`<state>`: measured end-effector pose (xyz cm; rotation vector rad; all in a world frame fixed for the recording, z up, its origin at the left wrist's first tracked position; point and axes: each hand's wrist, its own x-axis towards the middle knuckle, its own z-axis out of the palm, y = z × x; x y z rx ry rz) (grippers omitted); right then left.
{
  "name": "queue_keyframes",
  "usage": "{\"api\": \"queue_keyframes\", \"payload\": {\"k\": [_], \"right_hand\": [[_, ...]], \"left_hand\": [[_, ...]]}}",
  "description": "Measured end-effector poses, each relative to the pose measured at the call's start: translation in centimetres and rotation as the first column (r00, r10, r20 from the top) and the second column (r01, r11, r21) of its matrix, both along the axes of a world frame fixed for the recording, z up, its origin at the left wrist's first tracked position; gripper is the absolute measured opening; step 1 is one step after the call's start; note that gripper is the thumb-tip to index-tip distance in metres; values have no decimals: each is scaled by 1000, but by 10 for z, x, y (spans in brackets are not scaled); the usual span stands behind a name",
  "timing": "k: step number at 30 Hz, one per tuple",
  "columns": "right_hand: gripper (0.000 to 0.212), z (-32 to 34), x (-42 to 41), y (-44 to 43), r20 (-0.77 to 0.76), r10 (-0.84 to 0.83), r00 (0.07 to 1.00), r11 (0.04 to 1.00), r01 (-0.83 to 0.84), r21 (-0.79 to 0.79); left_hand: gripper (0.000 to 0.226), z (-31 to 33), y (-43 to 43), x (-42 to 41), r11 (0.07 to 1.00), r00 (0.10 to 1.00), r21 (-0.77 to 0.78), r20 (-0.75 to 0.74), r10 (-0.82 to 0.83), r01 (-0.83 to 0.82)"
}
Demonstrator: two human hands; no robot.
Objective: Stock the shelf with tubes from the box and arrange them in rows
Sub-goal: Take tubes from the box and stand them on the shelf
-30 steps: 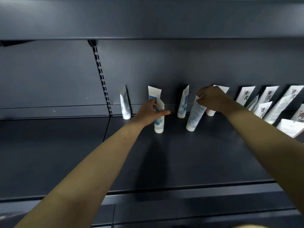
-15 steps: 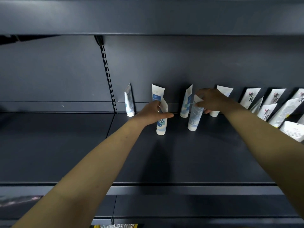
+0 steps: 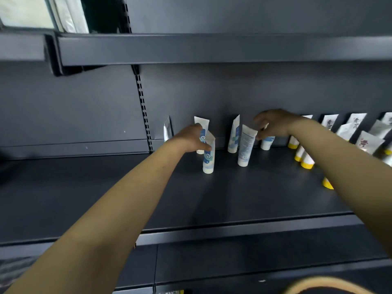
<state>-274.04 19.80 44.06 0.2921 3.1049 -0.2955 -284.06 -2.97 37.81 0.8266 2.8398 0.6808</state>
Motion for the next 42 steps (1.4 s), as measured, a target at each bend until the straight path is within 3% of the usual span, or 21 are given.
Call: {"api": "queue_keyframes", "payload": {"k": [5,15,24,30,35,39,42], "right_hand": [[69,27,50,-29,166,-125,978,989,109,105],[70,21,195,-66,227,-332,916,940,300,165],[75,0,338,-43,324,-514,794,857,488,165],[73,-42,413,1,335,-570,750,819,554,152],[72,-103,460,50,414,-558,719,821,552,148],[66,-169,484,78,419,-509,751,842,537,60],[62,-231,493,94,472,-468,747,844,535,-11]], "left_hand": [[72,37,-15,24,970,968,-232,-214,-130,79],[70,50,10,121,894,856,-272,-288,-429,356],[74,30,89,246,658,641,-323,-175,-748,680],[75,-12,149,324,521,531,-384,-88,-843,762],[71,-76,192,374,451,512,-441,22,-859,776],[58,-143,210,402,457,546,-413,125,-828,788],[66,-206,213,415,404,542,-431,269,-797,807]]}}
